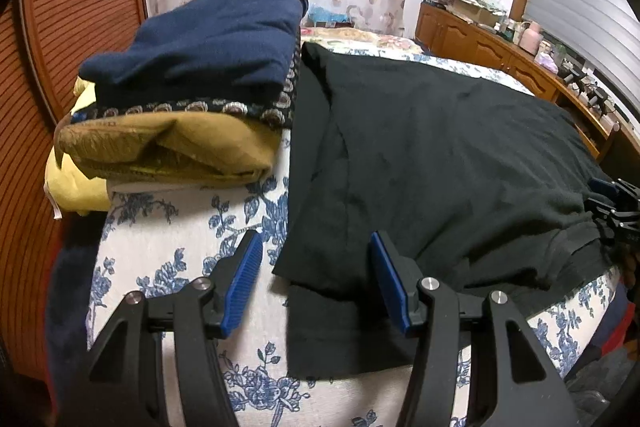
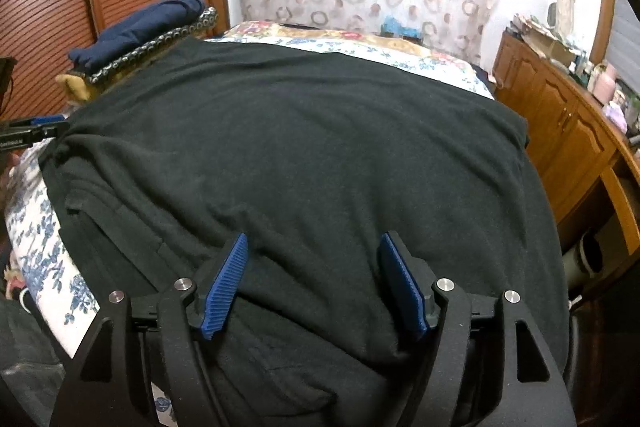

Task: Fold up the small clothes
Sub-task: 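Grasp the shirt edge beside the navy stack with the left tool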

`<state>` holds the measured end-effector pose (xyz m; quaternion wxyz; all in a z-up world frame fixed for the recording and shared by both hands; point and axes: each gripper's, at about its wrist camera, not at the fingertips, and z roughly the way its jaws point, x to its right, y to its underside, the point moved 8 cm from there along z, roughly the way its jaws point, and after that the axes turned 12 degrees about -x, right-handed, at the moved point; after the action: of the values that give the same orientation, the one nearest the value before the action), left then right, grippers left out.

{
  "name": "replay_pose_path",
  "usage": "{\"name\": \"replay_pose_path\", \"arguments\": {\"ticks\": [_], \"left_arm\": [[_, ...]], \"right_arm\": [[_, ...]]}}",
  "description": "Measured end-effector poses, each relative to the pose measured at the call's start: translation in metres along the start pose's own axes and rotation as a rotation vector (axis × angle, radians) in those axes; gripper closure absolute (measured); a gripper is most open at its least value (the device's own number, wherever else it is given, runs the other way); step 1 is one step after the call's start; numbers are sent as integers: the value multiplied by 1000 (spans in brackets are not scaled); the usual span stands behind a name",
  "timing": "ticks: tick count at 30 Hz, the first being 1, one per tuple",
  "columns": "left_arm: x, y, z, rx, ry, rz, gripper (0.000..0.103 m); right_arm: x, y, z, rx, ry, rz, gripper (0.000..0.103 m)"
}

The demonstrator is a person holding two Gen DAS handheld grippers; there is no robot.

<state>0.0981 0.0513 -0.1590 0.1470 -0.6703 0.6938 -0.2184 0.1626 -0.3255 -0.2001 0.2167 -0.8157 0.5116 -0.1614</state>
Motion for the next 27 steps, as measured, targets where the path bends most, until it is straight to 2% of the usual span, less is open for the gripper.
{"name": "replay_pose_path", "arguments": {"ticks": [13,18,27], "left_arm": [[0,4,4,-20,6,1,48],[-3,5,1,-25,39,-8,48],[8,6,0,-23,54,34,79]], "right_arm": [[0,-3,3,-6,-1,-8,26],[-1,-3,3,-5,-1,-6,25],[-2,-3,3,-6,0,-7,24]]}}
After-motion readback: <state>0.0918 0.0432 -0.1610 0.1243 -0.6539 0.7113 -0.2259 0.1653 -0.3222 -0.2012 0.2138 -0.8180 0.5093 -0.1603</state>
